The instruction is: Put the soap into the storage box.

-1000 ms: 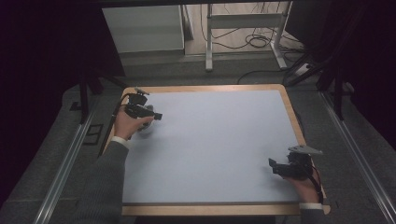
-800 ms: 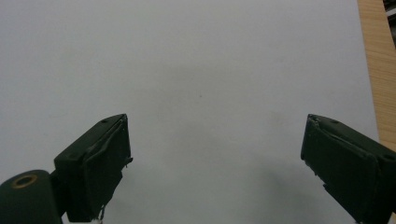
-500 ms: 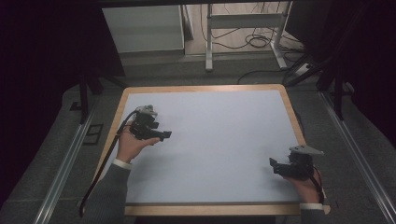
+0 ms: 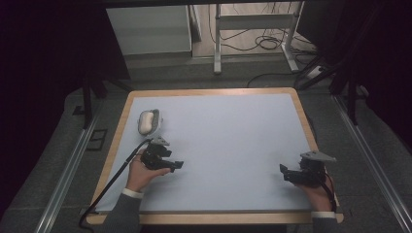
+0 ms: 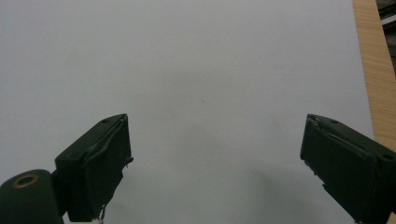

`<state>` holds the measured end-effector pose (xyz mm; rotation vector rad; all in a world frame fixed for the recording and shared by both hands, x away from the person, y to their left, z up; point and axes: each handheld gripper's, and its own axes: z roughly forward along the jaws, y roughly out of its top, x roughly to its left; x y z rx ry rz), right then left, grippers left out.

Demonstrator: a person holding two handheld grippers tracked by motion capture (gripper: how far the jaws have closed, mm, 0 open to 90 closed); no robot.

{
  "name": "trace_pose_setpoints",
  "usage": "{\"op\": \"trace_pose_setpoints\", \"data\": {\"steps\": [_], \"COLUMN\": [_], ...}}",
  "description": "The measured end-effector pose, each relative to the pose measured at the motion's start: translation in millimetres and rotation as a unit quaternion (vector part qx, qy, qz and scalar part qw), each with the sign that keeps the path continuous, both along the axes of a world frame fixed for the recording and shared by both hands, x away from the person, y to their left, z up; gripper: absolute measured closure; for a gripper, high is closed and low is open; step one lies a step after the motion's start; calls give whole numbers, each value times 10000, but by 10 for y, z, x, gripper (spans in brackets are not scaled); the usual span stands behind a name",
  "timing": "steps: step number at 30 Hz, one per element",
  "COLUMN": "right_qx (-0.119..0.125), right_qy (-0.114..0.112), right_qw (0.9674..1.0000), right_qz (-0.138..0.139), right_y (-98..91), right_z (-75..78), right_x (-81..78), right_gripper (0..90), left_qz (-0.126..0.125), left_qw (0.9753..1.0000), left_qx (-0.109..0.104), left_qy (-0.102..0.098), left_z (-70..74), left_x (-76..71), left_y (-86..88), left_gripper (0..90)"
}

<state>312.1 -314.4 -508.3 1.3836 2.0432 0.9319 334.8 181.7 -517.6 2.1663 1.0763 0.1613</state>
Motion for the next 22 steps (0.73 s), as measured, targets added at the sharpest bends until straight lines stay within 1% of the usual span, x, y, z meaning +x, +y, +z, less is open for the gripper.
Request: {"op": "trace_pose_setpoints", "data": {"steps": [2, 3, 4, 6, 8, 9, 10, 13, 16, 18, 20, 22], "right_qx": [-3, -9, -15, -25, -46, -48, -59, -59, -48, -53, -60, -49], "right_qy": [-22, -15, -14, -18, -27, -21, -23, -23, -41, -41, -45, -56], "right_qw": [10000, 10000, 10000, 10000, 10000, 10000, 10000, 10000, 10000, 10000, 9999, 9999], "right_qz": [-1, 7, 3, 15, 44, 52, 55, 68, 68, 72, 74, 109], "right_y": [7, 11, 16, 31, 41, 45, 49, 53, 49, 50, 55, 66], "right_z": [-2, -3, -5, -7, -12, -12, -14, -12, -9, -11, -11, -5], "right_x": [0, -1, 1, 4, 7, 8, 10, 7, 7, 7, 7, 5], "right_gripper": [84, 85, 85, 85, 84, 85, 85, 84, 85, 84, 85, 84], "left_qz": [69, 77, 61, 105, 115, 127, 134, 122, 141, 127, 31, 68], "left_qw": [9998, 9998, 9999, 9999, 9999, 9998, 9998, 9998, 9999, 9997, 9989, 9991], "left_qx": [-188, -189, -76, -8, -60, -125, -134, -128, -71, -188, -455, -410], "left_qy": [36, 67, 81, 30, 39, 35, 33, 19, 25, 70, 111, 50], "left_z": [-53, -73, -85, -90, -87, -86, -80, -71, -74, -70, -56, -33], "left_x": [-21, -22, -21, -24, -16, -8, -2, -3, 1, -1, -5, -18], "left_y": [39, 47, 45, 52, 65, 65, 64, 70, 90, 111, 124, 127], "left_gripper": [287, 289, 289, 288, 289, 289, 289, 286, 278, 279, 277, 278]}}
